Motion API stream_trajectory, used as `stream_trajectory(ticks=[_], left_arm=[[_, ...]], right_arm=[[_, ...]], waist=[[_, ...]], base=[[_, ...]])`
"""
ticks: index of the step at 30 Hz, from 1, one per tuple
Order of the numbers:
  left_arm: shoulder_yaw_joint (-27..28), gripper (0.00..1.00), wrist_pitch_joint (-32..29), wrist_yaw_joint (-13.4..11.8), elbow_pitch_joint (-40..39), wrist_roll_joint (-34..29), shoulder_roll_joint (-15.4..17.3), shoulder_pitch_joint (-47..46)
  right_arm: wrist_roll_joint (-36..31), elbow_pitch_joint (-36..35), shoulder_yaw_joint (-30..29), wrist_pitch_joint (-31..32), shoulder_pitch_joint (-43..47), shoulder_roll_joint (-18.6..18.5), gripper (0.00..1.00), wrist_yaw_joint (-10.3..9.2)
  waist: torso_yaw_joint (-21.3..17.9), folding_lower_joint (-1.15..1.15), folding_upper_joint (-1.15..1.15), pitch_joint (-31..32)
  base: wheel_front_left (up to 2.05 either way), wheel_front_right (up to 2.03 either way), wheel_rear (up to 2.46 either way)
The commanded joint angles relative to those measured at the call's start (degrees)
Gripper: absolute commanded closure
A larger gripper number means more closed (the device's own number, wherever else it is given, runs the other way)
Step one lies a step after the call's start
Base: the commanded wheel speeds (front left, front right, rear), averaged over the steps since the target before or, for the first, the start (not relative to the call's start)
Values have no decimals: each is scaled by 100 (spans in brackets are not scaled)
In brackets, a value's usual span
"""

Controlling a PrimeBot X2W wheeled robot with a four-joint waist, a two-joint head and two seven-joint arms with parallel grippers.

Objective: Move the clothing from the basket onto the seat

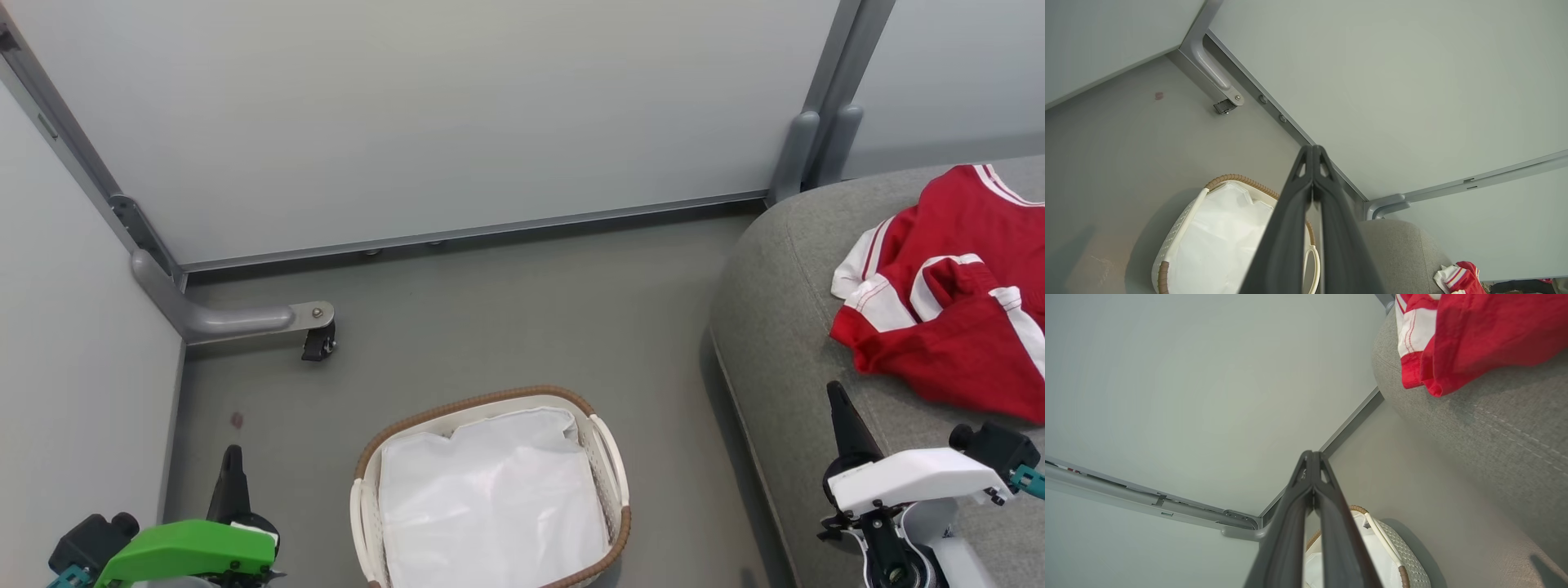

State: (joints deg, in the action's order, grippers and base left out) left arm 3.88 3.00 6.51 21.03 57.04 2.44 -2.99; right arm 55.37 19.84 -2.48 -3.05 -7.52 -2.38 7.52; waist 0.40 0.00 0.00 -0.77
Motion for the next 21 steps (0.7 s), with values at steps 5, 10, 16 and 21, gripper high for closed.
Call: stream_trajectory(ticks=[5, 10, 16, 21], left_arm=[[54, 100, -105, 30, -142, 404, 39, -167], [75, 100, -188, 39, -197, 700, 41, -191], [98, 100, -280, 50, -255, 1040, 44, -215], [115, 100, -355, 59, -308, 1311, 47, -220]], right_arm=[[439, -135, -60, 108, 19, -40, 100, -3], [740, -180, -94, 189, 33, -43, 100, -3], [1093, -231, -134, 280, 48, -45, 100, -3], [1378, -273, -164, 357, 56, -47, 100, -3]], waist=[[-3, 0, 0, 4], [-5, 0, 0, 8], [-9, 0, 0, 13], [-11, 0, 0, 17]], base=[[0, 0, 0], [0, 0, 0], [0, 0, 0], [0, 0, 0]])
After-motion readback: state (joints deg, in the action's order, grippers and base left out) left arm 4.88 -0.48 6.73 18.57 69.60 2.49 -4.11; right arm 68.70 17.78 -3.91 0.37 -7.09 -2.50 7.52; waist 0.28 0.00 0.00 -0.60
